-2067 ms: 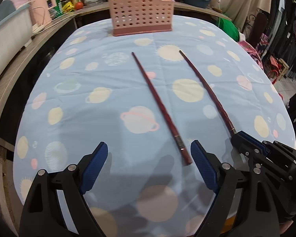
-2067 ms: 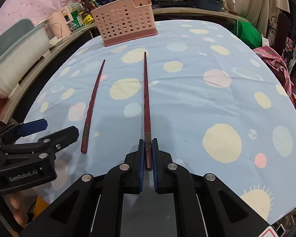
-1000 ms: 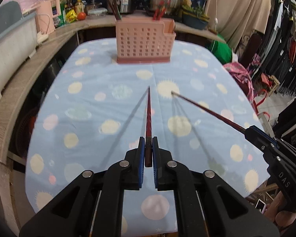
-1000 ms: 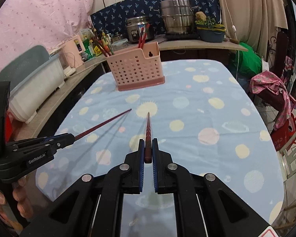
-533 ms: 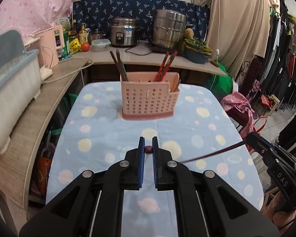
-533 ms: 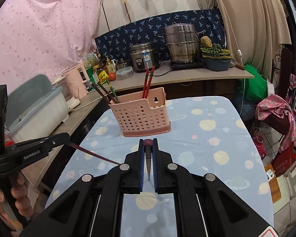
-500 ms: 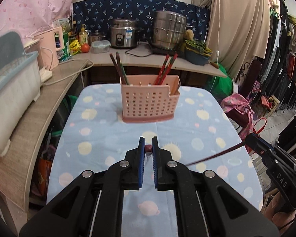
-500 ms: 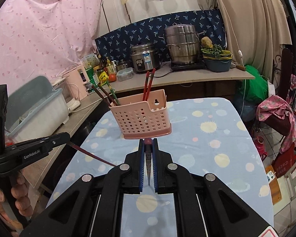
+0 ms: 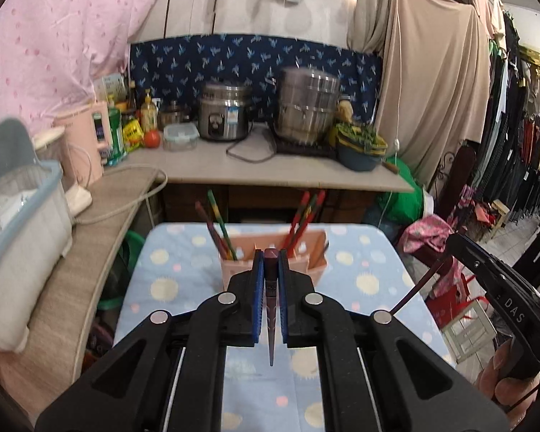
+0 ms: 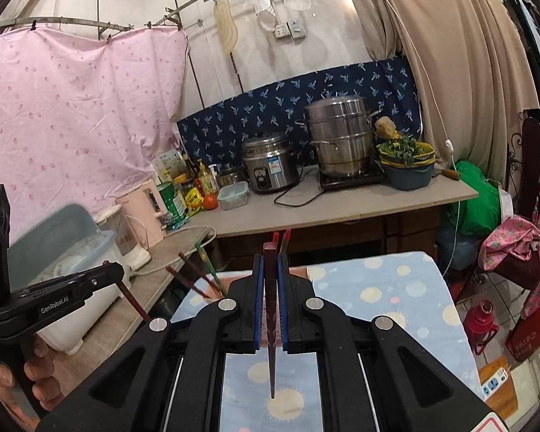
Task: Organize utensils
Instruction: 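Lift both dark red chopsticks and lower them into the pink basket, then open both grippers to release the chopsticks into the basket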
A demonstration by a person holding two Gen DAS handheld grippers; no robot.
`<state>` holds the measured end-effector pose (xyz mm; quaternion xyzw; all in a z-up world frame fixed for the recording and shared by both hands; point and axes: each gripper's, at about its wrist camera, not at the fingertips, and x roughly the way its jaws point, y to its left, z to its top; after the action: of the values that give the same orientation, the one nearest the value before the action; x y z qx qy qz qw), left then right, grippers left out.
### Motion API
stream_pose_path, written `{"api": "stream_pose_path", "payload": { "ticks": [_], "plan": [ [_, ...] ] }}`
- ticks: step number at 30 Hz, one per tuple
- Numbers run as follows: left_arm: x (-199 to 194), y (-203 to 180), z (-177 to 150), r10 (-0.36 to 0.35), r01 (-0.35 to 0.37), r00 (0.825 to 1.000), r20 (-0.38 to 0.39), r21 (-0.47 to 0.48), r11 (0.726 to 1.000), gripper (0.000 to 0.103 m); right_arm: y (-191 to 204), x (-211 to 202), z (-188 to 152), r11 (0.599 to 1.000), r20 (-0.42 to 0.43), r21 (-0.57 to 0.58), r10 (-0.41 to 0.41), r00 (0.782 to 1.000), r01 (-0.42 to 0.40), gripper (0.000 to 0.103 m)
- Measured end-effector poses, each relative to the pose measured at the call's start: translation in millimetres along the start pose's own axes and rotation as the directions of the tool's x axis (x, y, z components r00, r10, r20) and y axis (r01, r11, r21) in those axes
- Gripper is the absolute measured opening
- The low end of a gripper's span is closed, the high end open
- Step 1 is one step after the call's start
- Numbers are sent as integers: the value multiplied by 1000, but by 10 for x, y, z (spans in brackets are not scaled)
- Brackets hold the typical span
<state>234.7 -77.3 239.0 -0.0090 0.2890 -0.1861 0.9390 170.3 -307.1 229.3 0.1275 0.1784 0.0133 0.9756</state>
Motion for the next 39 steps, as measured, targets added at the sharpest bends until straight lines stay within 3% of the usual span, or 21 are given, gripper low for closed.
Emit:
{"api": "stream_pose_path", "payload": {
  "ticks": [8,12,18,30,33,35,39],
  "plan": [
    [99,-38,659,31,-32,992,124,11,999,7,112,414,650,1000,87,-5,14,996,-14,7],
    [287,-15,866,62,-66,983,171,20,998,7,150,711,762,1000,86,-5,20,996,-19,7],
    [620,66,945,80,-83,983,164,11,996,7,187,1202,622,1000,25,-21,11,1000,-10,7],
    [1215,233,696,96,-96,993,71,0,995,7,88,1851,105,999,-132,-38,-21,991,16,7],
    [1261,262,659,101,-100,993,68,-11,995,9,39,1858,78,999,-138,-27,-33,990,30,14],
    [1260,260,653,100,-99,993,69,-12,995,15,23,1832,90,999,-133,-17,-34,991,32,21],
    [1220,256,638,121,-120,988,91,-10,993,39,1,1711,124,1000,-117,-9,-31,993,30,26]
  ]
}}
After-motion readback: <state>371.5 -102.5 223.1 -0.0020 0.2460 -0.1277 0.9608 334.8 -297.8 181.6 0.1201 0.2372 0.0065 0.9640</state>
